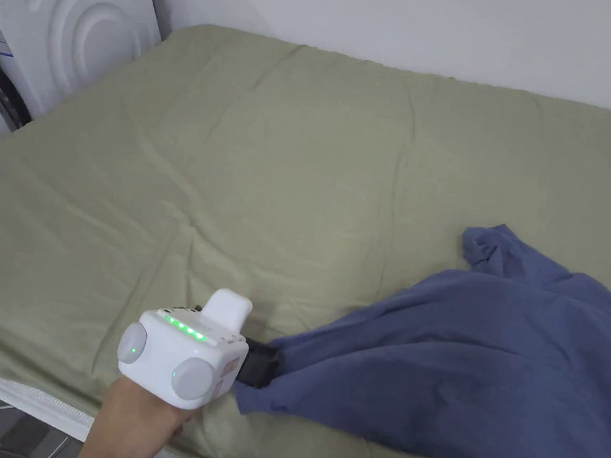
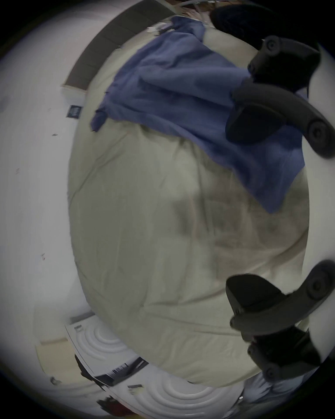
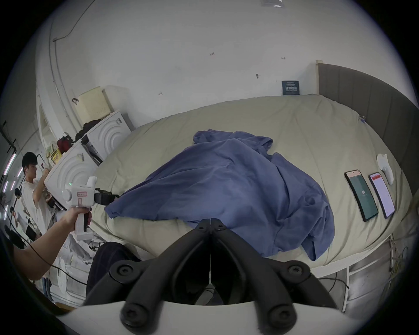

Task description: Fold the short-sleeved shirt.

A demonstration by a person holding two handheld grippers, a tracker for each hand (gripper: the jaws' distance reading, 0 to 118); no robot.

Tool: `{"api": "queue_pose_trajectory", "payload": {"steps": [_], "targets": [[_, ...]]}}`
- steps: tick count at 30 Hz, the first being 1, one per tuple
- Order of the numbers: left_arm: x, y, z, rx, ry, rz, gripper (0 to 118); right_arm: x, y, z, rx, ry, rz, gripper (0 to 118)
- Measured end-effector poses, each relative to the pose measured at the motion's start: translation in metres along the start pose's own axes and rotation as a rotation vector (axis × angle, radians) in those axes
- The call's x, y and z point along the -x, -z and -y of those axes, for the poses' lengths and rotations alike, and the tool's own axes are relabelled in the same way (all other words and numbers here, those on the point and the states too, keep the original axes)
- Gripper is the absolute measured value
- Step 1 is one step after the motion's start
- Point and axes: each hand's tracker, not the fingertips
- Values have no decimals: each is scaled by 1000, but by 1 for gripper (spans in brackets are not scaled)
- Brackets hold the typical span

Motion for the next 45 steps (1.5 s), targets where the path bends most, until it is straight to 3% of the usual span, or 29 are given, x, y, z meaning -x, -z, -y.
{"api": "queue_pose_trajectory", "payload": {"steps": [2,5,8,11,14,17,21,26,30,31,32,34,35,41,45], "targets": [[-12,2,6,43,38,21,85,1,1,-1,-2,15,1,0],[-14,-6,9,3,-17,43,63,1,4,-4,1,28,-2,0],[-14,-14,9,7,-61,81,31,4,9,-8,5,31,-10,0],[-11,-20,12,13,-125,126,13,10,12,-17,7,24,-21,0],[-7,-30,13,-28,-182,143,12,6,19,-28,8,0,-19,0],[-13,-47,11,-43,-149,111,12,-1,28,-47,6,-41,28,0],[-13,-61,12,-89,-261,233,12,-10,40,-76,-25,-66,33,0],[-18,-70,9,-109,-246,211,12,-25,86,-113,38,-183,76,0],[-18,-73,6,-124,-253,209,12,-53,145,-156,95,-337,125,1],[-18,-73,6,-123,-253,211,12,-59,161,-168,91,-363,128,4],[-18,-73,5,-120,-255,215,12,-66,176,-180,86,-364,110,23],[-19,-71,4,-117,-265,212,12,-82,216,-209,118,-363,88,96],[-19,-70,4,-114,-266,217,12,-85,238,-222,149,-365,105,118],[-19,-56,-3,-98,-284,195,12,-84,357,-265,239,-456,113,118],[-16,-48,-7,-89,-304,207,12,-69,409,-261,314,-576,76,118]]}}
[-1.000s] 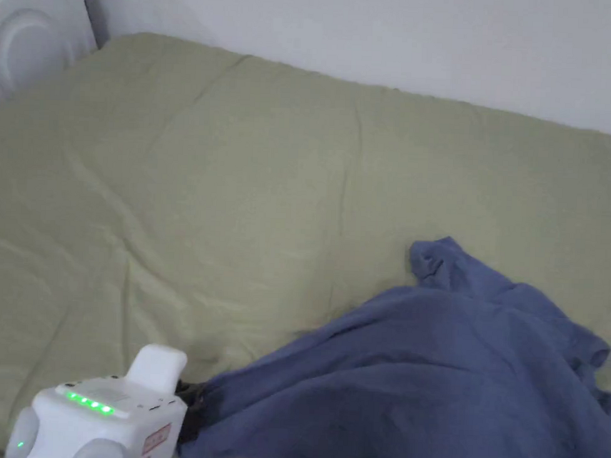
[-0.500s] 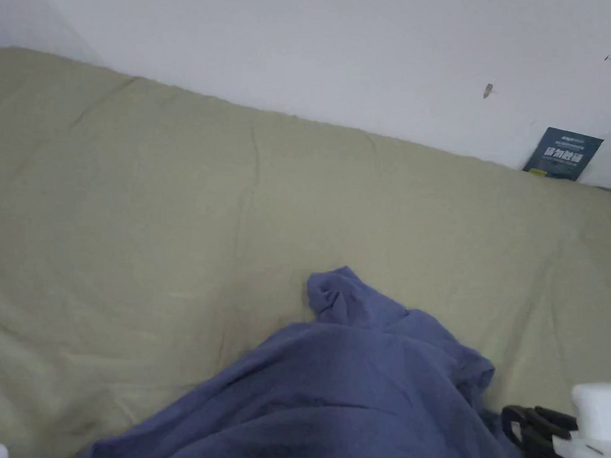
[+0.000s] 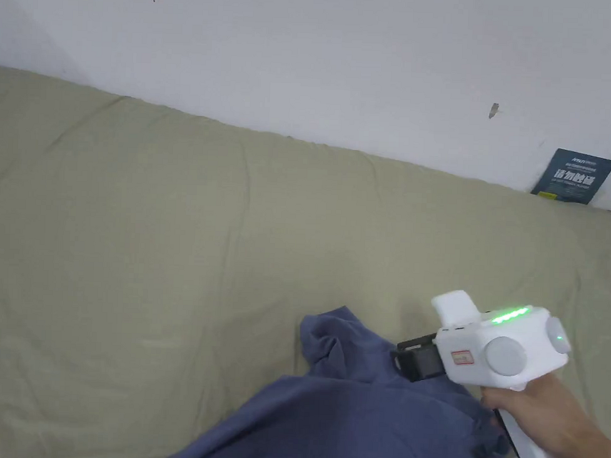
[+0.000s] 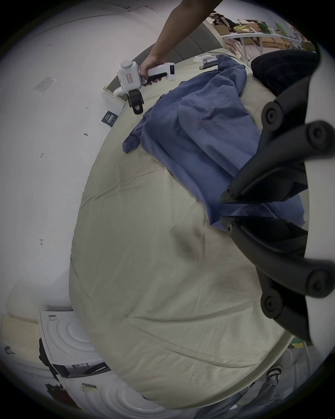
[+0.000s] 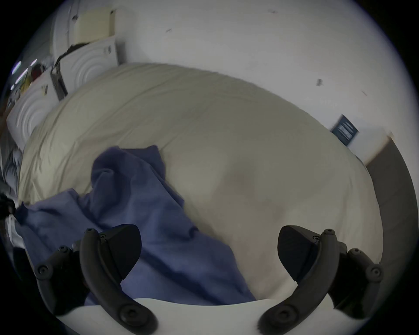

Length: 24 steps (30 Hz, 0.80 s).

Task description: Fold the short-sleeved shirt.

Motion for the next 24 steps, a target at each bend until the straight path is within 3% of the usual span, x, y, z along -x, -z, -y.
{"api": "queue_pose_trajectory", "payload": {"steps": [3,4,5,6,7,8,9,17,24], "targets": [[0,5,-1,-1,-5,1,12,9,30,11,135,-41,-27,118],[1,7,-1,4,-5,7,12,14,26,17,188,-13,-58,115],[1,6,-1,3,-6,8,12,10,13,22,83,91,-117,102],[2,5,-2,-1,-7,11,12,8,2,24,35,122,-98,92],[2,4,-2,-8,-6,12,12,8,-7,28,13,127,-128,70],[2,4,-2,-11,-2,13,10,11,-22,31,17,115,-134,18],[1,4,-2,-10,0,14,10,13,-32,33,16,106,-118,7],[-13,-20,-26,-104,-12,85,7,15,-151,24,-256,255,-165,7],[-33,-62,-95,-264,29,83,6,12,-272,0,-372,257,-106,7]]}}
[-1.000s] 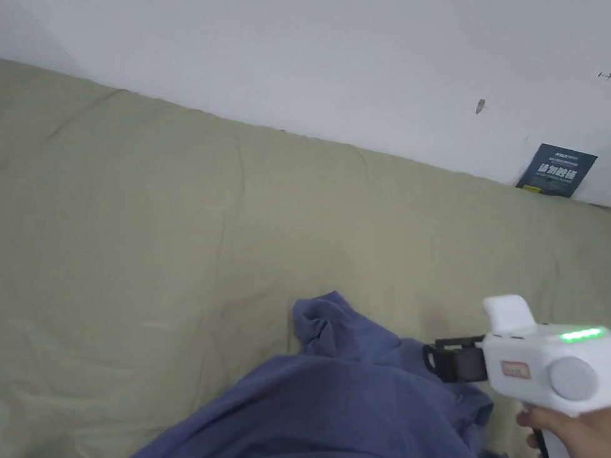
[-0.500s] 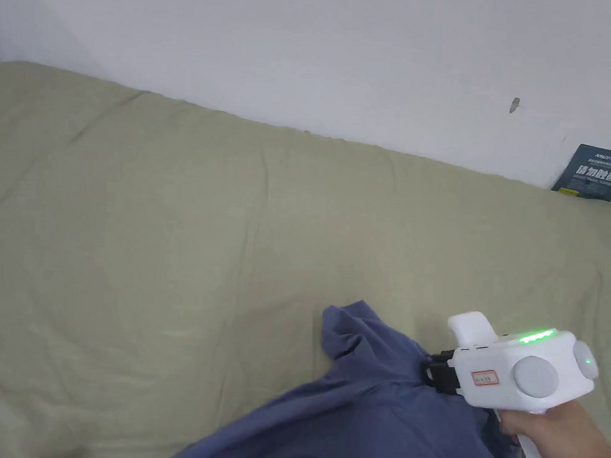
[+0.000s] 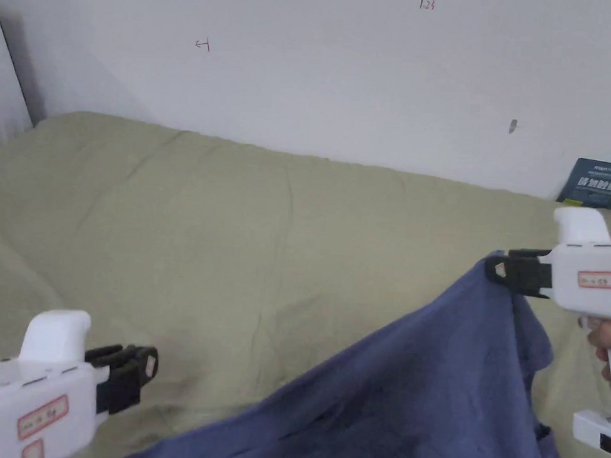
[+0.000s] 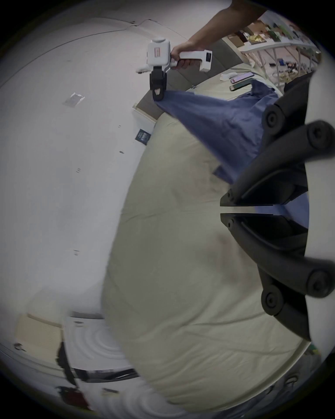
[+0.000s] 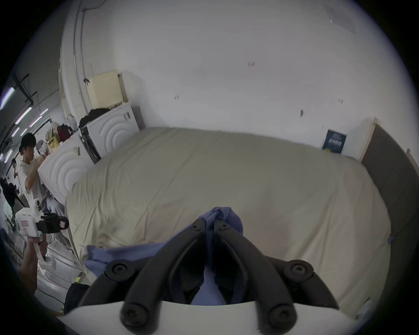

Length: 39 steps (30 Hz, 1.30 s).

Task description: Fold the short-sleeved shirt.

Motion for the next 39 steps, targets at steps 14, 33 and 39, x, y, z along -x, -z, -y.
{"api": "queue_pose_trajectory", "payload": {"steps": [14,33,39], "targets": [[23,70,53,236,279,-184,116,3,-27,22,-11,-43,-5,7],[21,114,130,367,292,-103,62,-4,-11,34,-18,-2,-28,7],[18,110,124,373,299,-83,46,-9,-12,36,-24,14,-31,7]]}}
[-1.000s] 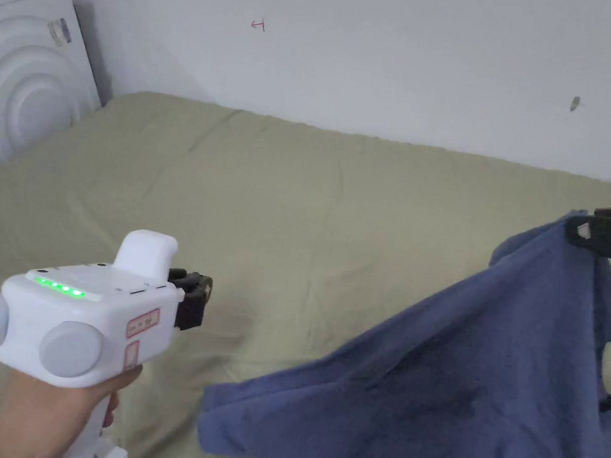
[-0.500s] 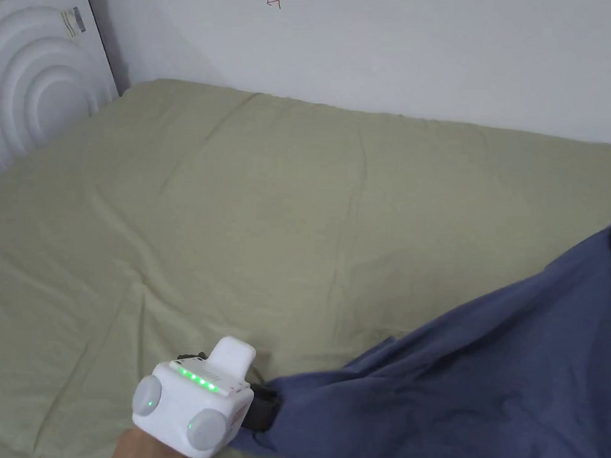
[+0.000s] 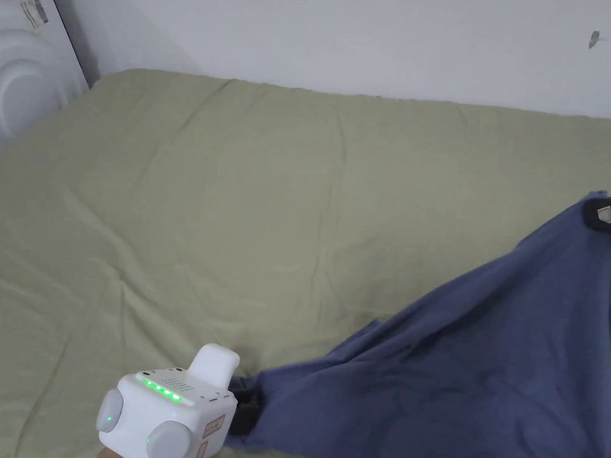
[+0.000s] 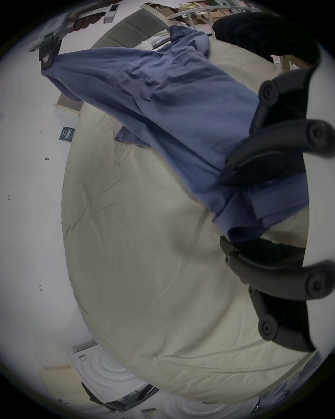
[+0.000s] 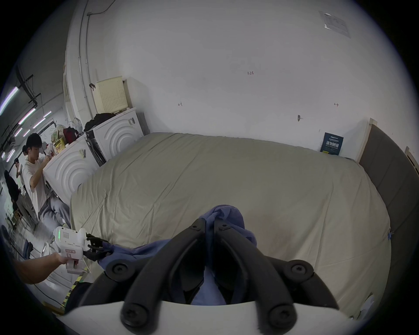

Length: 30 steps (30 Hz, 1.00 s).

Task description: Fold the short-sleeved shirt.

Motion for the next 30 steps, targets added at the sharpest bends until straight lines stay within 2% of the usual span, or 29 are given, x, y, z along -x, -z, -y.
{"api": "queue_pose_trajectory", "payload": {"steps": [2,4,8,14,22,25,30], "targets": [[-2,-4,1,-7,14,-5,29,-2,0,2,-4,12,-1,7],[-2,-5,2,-2,13,1,17,-3,0,2,-3,18,-4,7],[-3,-14,2,-15,13,12,9,-4,0,3,-2,10,-2,7],[-7,-44,-1,-146,3,-39,9,-6,-1,4,-7,16,-3,7],[-3,-97,-29,-345,-194,71,7,-11,-12,5,-29,38,5,7],[-2,-115,-47,-439,-259,93,7,-13,-22,1,-60,45,13,7],[-5,-149,-96,-526,-250,103,7,-11,-51,-11,-190,14,37,7]]}}
